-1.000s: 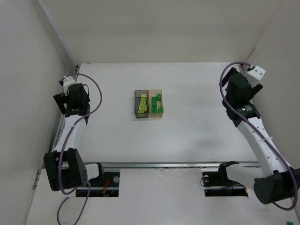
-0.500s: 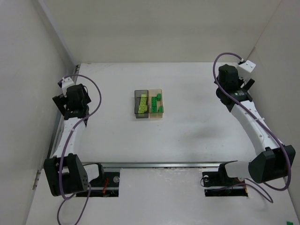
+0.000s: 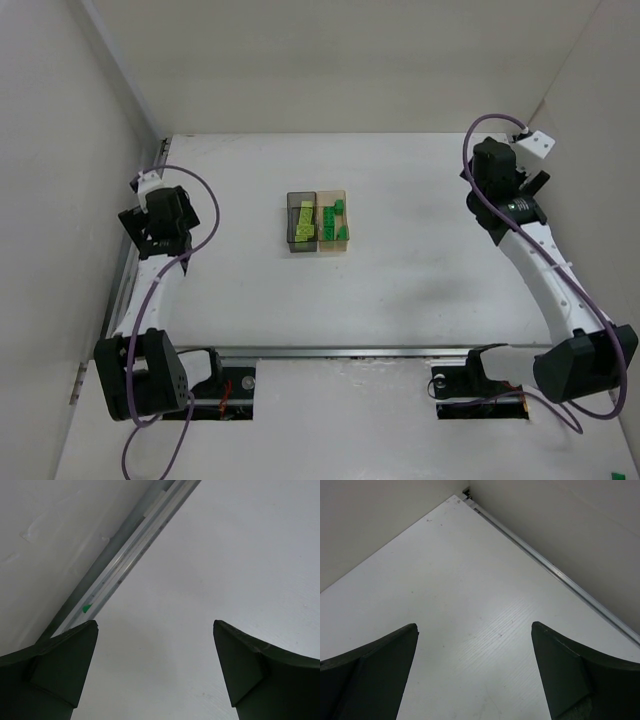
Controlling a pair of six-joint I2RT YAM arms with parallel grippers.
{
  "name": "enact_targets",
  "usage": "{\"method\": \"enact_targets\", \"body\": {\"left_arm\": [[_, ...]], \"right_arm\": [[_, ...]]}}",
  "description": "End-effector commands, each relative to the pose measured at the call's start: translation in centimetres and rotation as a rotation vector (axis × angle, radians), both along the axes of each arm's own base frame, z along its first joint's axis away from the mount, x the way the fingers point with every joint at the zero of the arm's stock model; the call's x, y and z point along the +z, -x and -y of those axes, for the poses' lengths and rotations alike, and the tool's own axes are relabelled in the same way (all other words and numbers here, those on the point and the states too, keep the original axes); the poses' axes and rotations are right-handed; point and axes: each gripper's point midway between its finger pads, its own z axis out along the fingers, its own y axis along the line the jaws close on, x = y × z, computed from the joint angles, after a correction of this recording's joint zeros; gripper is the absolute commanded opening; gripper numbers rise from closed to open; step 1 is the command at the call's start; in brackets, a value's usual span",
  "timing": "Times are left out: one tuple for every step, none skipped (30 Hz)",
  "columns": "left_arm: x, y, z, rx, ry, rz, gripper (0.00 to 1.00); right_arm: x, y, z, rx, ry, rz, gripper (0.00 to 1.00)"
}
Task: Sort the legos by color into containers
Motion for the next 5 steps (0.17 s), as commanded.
{"method": "enact_targets", "body": {"left_arm": [[0.70, 0.07, 0.21, -0.002, 0.008, 0.048, 0.99], [0.69, 0.07, 0.21, -0.002, 0.009, 0.048, 0.99], [0.66, -0.02, 0.37, -0.012, 0.014, 0.049, 0.99], [0.96, 0.04, 0.38, -0.012, 0.012, 0.058, 0.99], [0.46, 0.15, 0.54, -0.020, 0.018, 0.048, 0.99]], "right_arm": [[1.58, -0.18, -0.08, -0.010, -0.018, 0.075, 1.00], [1.64, -0.15, 0.01, -0.023, -0.026, 0.086, 1.00], [1.64, -0.15, 0.01, -0.023, -0.026, 0.087, 1.00], [1.47, -0.15, 0.13, -0.036, -0.029, 0.093, 1.00], [1.53, -0.05, 0.31, -0.047, -0.024, 0.095, 1.00]]}}
